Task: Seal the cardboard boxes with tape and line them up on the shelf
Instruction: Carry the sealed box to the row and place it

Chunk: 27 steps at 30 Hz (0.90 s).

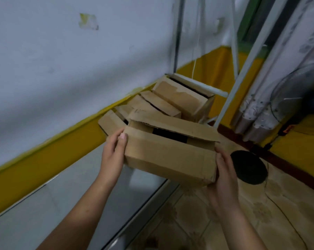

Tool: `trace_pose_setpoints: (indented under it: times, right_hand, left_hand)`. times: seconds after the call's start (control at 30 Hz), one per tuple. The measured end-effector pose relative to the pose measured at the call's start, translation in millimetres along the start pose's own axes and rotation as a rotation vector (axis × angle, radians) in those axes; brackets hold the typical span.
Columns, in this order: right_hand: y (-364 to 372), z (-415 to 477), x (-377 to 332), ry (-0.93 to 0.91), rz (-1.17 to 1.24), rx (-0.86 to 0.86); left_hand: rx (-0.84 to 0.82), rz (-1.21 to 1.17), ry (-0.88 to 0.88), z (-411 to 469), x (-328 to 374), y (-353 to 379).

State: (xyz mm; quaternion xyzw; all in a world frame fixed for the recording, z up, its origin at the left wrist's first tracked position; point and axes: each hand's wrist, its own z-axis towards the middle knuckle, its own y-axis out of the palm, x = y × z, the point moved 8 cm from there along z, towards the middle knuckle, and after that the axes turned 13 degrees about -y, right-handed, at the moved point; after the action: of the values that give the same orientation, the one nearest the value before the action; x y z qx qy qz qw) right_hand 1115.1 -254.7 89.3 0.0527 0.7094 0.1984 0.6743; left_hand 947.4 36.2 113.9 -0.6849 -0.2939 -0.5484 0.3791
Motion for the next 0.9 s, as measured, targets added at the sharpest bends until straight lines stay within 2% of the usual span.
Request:
trace_pose_setpoints:
  times: [0.13,0.2,0.3,0.33,0.4,0.53,0.6,0.7,0.9]
  right_hand:
    - [26.2,24.6,22.0,0.175,0.044,-0.207]
    - [33.5,26.8,28.0,0.258,-0.024,-0.348]
    - [53.5,15.0,41.3,0.501,0.041,-0.454]
    - [59.5,13.8,52.5,0.500,-0.046,-0.575]
    - [67.9,0.4,83.3,0.676,-0.056,-0.641]
    - [90.8,-40.1,132.7,0.840,-0.115,-0.705]
    - [106.9,-62.6,156.1,0.892,-0.102,-0.670]
    - [138.7,-91.2,190.0,0.945,-0.086,-0.596]
    - [191.8,-101.5,240.9,1.059,-0.096,-0.519]
  left_hand:
    - [0.125,-0.074,0.029,-3.8,12.5,-19.1]
    - [0.187,-0.107,0.010,-7.5,11.1,-32.8]
    - [0.310,-0.125,-0.035,-19.3,-7.0,-64.6]
    - [0.360,-0.128,-0.049,-22.8,-15.8,-76.4]
    - [0.477,-0.198,-0.103,-31.6,-29.1,-98.0]
    - [0.701,-0.446,-0.259,-42.4,-75.6,-126.5]
    - [0.692,-0.476,-0.313,-45.8,-100.0,-121.9]
    - [0.590,-0.461,-0.330,-54.4,-124.7,-98.3]
    - [0.475,-0.359,-0.543,-34.9,-172.0,-98.4]
